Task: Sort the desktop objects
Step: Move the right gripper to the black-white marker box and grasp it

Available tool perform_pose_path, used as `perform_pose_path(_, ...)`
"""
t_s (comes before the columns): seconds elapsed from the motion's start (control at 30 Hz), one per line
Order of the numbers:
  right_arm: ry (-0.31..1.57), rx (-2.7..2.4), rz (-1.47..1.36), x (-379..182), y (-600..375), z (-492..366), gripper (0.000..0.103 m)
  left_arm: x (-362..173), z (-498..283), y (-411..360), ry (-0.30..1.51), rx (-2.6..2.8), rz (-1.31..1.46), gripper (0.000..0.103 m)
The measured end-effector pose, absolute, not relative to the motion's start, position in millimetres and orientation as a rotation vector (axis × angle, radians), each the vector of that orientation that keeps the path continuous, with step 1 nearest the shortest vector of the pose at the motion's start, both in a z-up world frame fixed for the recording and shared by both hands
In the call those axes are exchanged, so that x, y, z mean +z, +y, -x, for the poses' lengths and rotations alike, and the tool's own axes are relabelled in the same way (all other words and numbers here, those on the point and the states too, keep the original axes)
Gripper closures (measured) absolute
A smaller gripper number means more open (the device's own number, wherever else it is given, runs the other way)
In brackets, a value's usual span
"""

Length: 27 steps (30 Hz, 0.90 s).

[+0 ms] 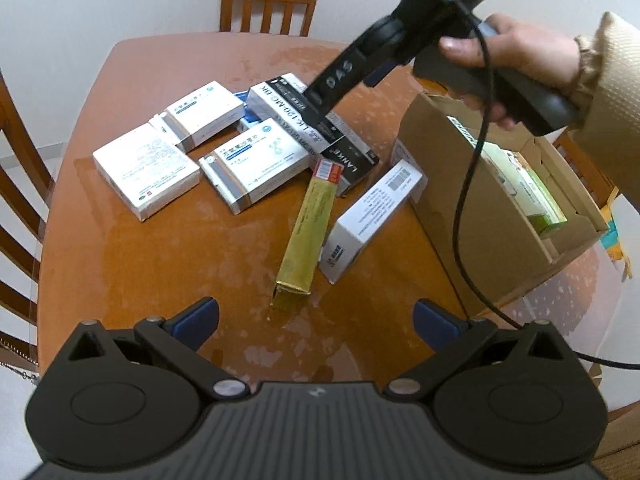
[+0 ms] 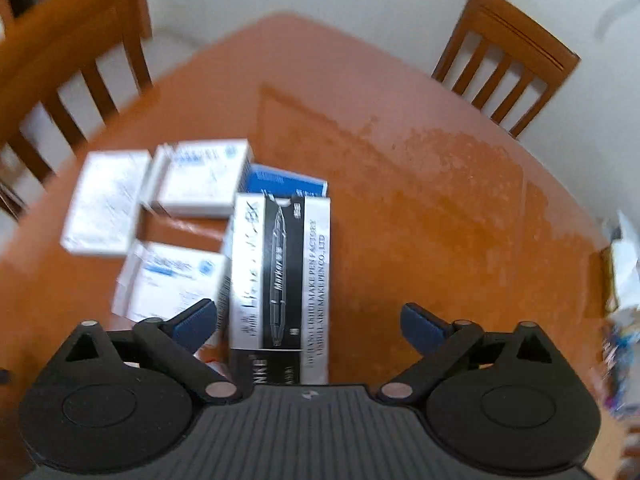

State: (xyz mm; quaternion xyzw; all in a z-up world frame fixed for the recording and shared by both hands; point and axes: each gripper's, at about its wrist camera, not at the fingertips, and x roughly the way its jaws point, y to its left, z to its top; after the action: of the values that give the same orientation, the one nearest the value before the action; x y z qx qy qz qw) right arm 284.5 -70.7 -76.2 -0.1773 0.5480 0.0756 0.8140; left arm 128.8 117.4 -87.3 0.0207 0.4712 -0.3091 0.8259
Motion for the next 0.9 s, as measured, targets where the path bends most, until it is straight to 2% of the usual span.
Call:
perform_pose_path(0.33, 1.216, 0.160, 0.460, -99, -62, -294, 0.004, -91, -133, 121, 1.003, -0.667, -0.024, 0.000)
perform_pose_path(0.53, 1.229, 0.175, 0.455, -111, -58, -297, 0.014, -92, -131, 118, 1.005, -0.673, -0.040, 0.000)
perform_pose_path(0.63, 1.233, 0.184, 0.441, -113, -56, -298, 0.022, -92, -130, 117, 1.008, -0.674, -0.046, 0.000)
perform_pose_path(0.7, 1.242, 0.195, 0.406, -113, -57, -298, 0.032, -92, -131, 116, 1.010, -0.672, -0.049, 0.000)
perform_pose_path(0.9, 1.246, 0.167, 0.315, -110, -66, -300, 0.032, -90, -130, 116, 1.007, -0.667, -0.052, 0.000)
